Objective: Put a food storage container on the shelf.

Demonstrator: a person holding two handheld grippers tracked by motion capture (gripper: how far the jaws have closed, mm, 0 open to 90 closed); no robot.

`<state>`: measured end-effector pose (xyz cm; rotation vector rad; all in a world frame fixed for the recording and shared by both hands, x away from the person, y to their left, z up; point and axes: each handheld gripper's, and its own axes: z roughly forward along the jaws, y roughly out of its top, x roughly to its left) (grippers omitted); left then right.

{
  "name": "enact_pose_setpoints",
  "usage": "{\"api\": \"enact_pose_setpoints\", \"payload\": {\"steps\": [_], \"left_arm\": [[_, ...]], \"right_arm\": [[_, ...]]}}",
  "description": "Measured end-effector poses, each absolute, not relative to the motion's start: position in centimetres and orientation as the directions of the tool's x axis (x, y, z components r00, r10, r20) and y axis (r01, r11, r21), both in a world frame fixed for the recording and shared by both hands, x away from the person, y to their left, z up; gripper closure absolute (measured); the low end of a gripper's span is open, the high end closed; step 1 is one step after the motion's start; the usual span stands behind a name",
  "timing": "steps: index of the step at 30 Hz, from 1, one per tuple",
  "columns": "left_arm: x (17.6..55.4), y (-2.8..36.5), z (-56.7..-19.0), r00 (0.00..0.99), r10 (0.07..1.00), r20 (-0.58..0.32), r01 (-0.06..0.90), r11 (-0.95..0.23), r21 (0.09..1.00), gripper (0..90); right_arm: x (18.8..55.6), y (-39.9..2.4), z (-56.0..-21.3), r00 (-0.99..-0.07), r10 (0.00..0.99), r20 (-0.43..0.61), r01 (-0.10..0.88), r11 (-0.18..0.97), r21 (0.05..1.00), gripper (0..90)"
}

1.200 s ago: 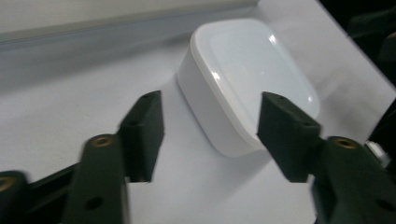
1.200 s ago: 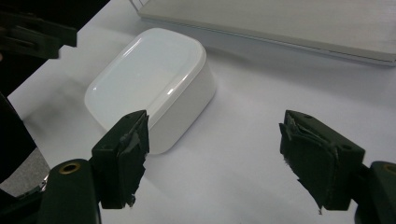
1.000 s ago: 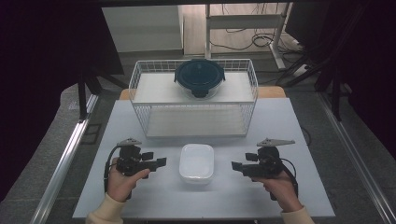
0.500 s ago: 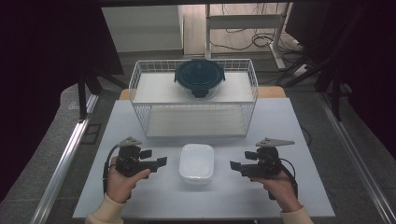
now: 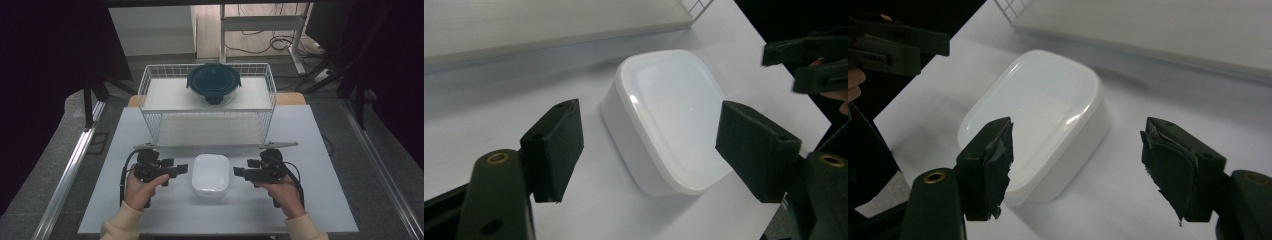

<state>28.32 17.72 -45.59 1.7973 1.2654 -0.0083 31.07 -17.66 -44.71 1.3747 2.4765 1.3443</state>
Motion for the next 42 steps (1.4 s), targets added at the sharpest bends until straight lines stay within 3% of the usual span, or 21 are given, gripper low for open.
{"api": "enact_pose_setpoints", "payload": {"steps": [17, 31, 37, 39, 42], "left_arm": [[29.4, 17.4, -48.1, 0.438, 0.695, -0.57, 0.809, -0.027, 0.587, 33.4], [30.7, 16.2, -49.7, 0.417, 0.648, -0.637, 0.847, -0.023, 0.531, 39.1], [31.1, 15.7, -50.4, 0.399, 0.628, -0.668, 0.866, -0.02, 0.499, 46.0], [31.2, 15.8, -51.1, 0.385, 0.575, -0.722, 0.884, -0.003, 0.468, 52.8], [31.1, 15.8, -51.4, 0.368, 0.579, -0.727, 0.89, 0.006, 0.456, 60.7]], "right_arm": [[32.1, -16.4, -47.5, -0.595, 0.653, 0.469, 0.744, 0.226, 0.629, 43.1], [32.4, -15.4, -49.1, -0.562, 0.652, 0.509, 0.776, 0.202, 0.598, 44.9], [32.4, -15.4, -49.6, -0.545, 0.65, 0.53, 0.789, 0.183, 0.587, 50.1], [32.4, -15.4, -49.5, -0.544, 0.642, 0.54, 0.791, 0.179, 0.585, 54.2], [32.4, -15.6, -49.7, -0.526, 0.631, 0.57, 0.806, 0.156, 0.571, 58.5]]}}
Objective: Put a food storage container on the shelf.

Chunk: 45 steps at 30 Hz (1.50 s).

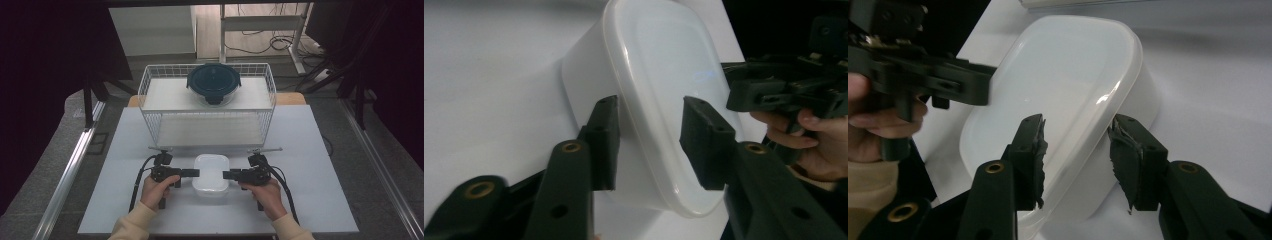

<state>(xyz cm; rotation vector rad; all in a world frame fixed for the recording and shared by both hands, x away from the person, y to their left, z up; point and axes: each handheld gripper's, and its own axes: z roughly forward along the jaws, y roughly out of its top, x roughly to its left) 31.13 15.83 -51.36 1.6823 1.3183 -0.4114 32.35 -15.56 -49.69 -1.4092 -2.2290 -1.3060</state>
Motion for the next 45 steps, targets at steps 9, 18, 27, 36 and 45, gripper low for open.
{"api": "enact_pose_setpoints", "payload": {"steps": [9, 18, 27, 36, 45], "left_arm": [[30.3, 16.1, -50.5, 0.399, 0.577, -0.712, 0.876, -0.011, 0.482, 71.6], [29.2, 15.9, -49.3, 0.426, 0.584, -0.691, 0.857, -0.016, 0.515, 79.5], [28.7, 16.0, -48.4, 0.451, 0.582, -0.676, 0.84, -0.02, 0.543, 79.8], [28.0, 15.9, -46.7, 0.491, 0.597, -0.634, 0.803, -0.028, 0.596, 79.9], [27.4, 15.9, -45.5, 0.519, 0.602, -0.607, 0.778, -0.038, 0.628, 79.9]], "right_arm": [[32.3, -16.8, -49.7, -0.459, 0.579, 0.674, 0.851, 0.068, 0.521, 71.0], [31.5, -17.4, -48.8, -0.482, 0.568, 0.667, 0.837, 0.073, 0.542, 79.5], [31.2, -17.4, -48.0, -0.518, 0.564, 0.643, 0.813, 0.09, 0.575, 79.5], [30.7, -17.4, -46.4, -0.566, 0.559, 0.606, 0.773, 0.103, 0.627, 79.4], [30.3, -17.4, -45.4, -0.597, 0.553, 0.581, 0.742, 0.103, 0.663, 79.4]]}}
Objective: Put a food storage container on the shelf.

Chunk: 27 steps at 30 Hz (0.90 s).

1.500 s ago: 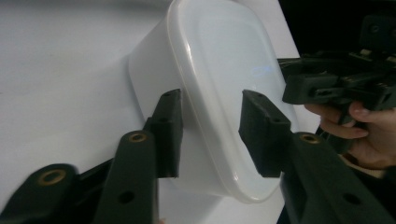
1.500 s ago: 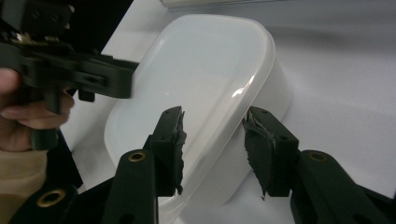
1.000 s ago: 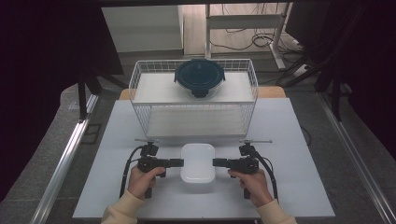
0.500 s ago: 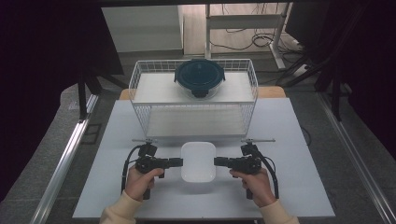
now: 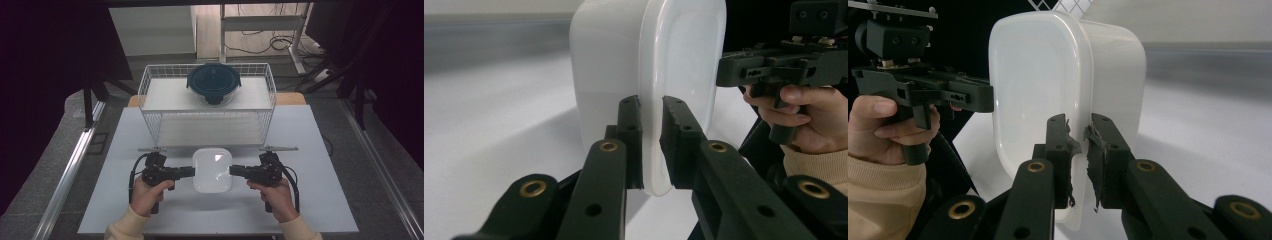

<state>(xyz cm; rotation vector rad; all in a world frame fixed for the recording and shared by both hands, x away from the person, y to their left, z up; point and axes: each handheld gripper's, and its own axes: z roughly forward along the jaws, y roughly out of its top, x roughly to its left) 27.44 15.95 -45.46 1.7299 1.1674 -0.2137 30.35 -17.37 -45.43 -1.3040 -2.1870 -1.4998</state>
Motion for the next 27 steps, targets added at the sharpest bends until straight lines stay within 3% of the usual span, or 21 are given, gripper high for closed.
{"api": "enact_pose_setpoints", "payload": {"steps": [27], "left_arm": [[27.1, 15.9, -39.4, 0.604, 0.613, -0.51, 0.681, -0.064, 0.73, 80.4]], "right_arm": [[30.4, -17.3, -39.3, -0.706, 0.541, 0.458, 0.613, 0.141, 0.777, 79.2]]}}
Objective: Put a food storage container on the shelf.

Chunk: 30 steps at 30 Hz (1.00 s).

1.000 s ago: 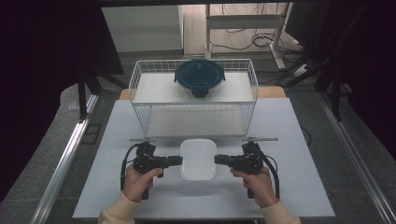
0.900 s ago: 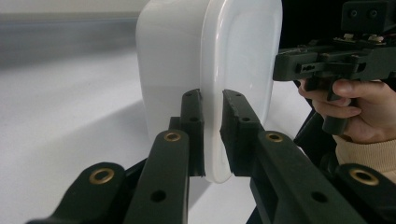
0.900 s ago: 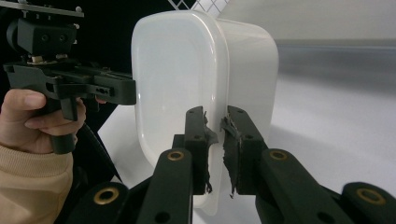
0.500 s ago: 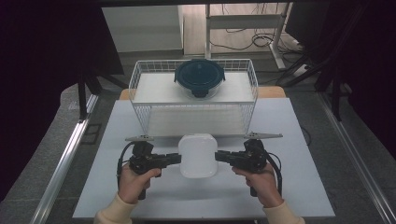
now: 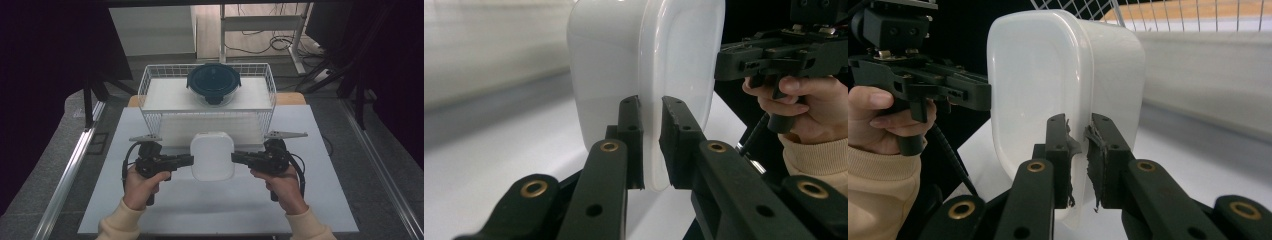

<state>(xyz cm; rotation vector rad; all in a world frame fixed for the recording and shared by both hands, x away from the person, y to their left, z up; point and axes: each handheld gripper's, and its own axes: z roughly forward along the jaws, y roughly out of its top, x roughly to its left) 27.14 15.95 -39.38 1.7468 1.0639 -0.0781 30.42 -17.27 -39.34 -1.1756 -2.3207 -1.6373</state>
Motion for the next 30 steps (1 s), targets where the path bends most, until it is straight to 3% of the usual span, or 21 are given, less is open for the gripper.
{"api": "enact_pose_setpoints", "payload": {"steps": [30], "left_arm": [[28.4, 17.0, -34.8, 0.635, 0.6, -0.487, 0.635, -0.047, 0.771, 80.4]], "right_arm": [[31.7, -16.2, -33.6, -0.747, 0.54, 0.387, 0.546, 0.167, 0.821, 79.3]]}}
